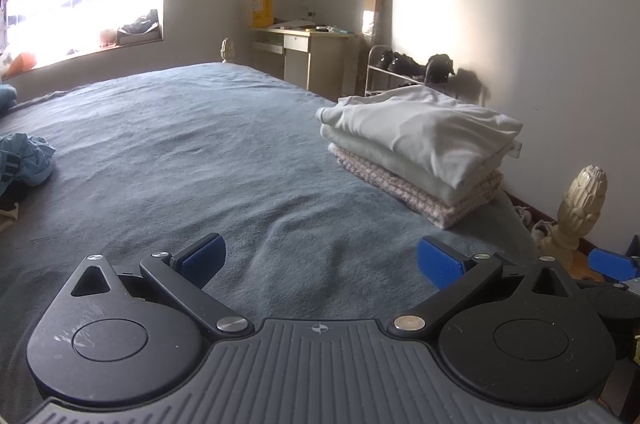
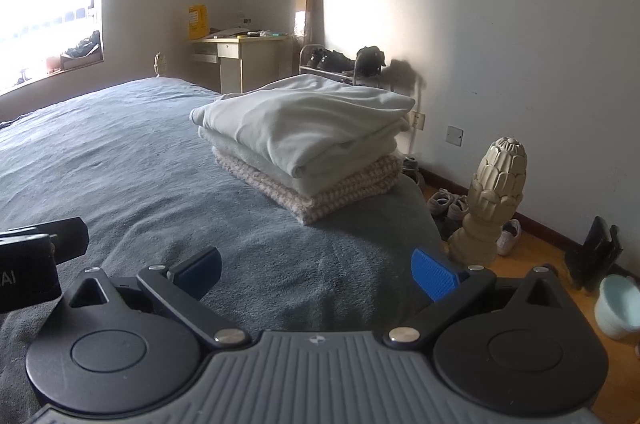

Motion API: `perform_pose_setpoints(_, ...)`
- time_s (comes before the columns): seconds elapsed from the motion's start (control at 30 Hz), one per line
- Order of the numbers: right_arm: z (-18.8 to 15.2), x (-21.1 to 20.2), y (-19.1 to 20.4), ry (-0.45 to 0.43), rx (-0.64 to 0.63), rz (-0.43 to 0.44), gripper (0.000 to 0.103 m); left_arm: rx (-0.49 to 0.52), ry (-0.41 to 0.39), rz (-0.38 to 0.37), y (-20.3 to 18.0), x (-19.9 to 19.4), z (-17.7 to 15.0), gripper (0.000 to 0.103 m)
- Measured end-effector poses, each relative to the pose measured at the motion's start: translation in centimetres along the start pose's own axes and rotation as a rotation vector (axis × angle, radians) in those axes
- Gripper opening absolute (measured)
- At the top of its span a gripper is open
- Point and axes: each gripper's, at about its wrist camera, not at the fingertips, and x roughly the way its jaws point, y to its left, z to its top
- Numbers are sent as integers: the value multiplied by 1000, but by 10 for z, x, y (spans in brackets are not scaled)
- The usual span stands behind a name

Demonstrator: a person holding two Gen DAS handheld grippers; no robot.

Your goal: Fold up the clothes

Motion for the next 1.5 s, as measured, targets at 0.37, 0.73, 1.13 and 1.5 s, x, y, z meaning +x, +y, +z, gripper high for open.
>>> perform_pose_setpoints(0.37,0,-3,3,-4,-3,2,103,-9,-8,0,4,-3,0,103)
perform_pose_setpoints(0.73,-1,-3,5,0,-4,5,103,-15,-7,4,6,-1,0,103)
perform_pose_setpoints(1.13,-3,-3,9,6,-5,4,103,-21,-5,4,8,-1,-1,103)
perform_pose_setpoints(1.5,-3,-1,12,12,-10,8,103,-27,0,4,11,0,-1,103)
